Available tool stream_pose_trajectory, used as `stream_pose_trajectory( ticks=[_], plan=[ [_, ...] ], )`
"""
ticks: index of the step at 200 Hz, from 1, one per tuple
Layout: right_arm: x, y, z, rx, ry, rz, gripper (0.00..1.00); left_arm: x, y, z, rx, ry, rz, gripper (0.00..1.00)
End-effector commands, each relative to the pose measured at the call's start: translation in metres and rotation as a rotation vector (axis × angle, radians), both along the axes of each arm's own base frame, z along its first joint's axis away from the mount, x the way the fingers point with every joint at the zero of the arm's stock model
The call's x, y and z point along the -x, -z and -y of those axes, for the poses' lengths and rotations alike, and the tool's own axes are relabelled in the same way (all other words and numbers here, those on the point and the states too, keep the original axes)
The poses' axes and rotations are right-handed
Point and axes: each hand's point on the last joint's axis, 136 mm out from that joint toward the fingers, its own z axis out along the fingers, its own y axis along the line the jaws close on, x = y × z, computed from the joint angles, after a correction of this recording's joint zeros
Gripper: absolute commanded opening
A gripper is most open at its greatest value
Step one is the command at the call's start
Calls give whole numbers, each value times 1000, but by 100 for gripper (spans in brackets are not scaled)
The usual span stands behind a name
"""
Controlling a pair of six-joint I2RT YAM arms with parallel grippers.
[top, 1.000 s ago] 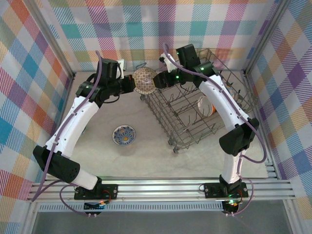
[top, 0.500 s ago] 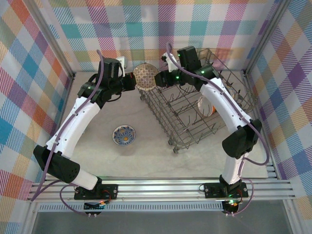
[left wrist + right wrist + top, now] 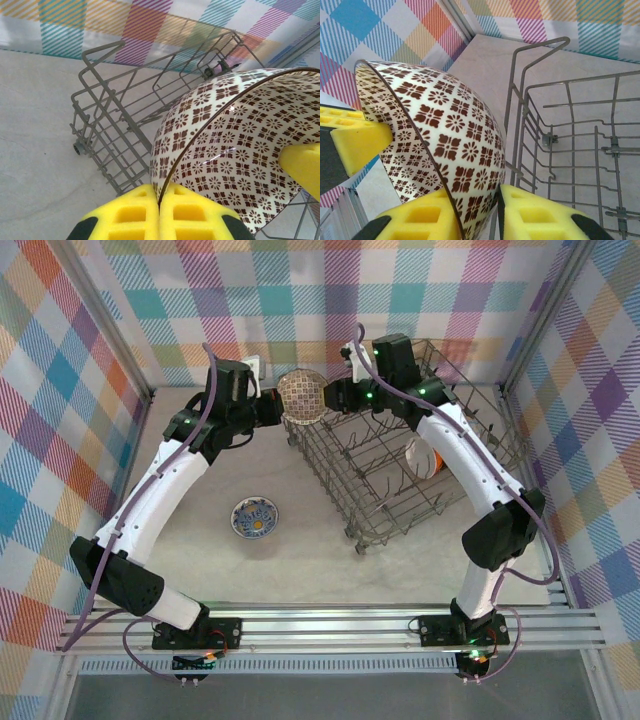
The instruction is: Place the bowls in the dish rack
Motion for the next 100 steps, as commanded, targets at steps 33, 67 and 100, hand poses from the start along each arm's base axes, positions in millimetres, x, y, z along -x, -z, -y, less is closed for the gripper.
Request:
stream_pose_trajectory(
  ticks=[33,67,100],
  plan=[
    [-5,-15,4,-18,35,54,16,-3,-26,15,75,37,81,0],
    [-10,-22,13,-2,83,94,5,-5,-21,20,75,54,60,13],
    [-17,-25,24,24,152,132,0,-5,-21,26,84,85,47,28]
  ],
)
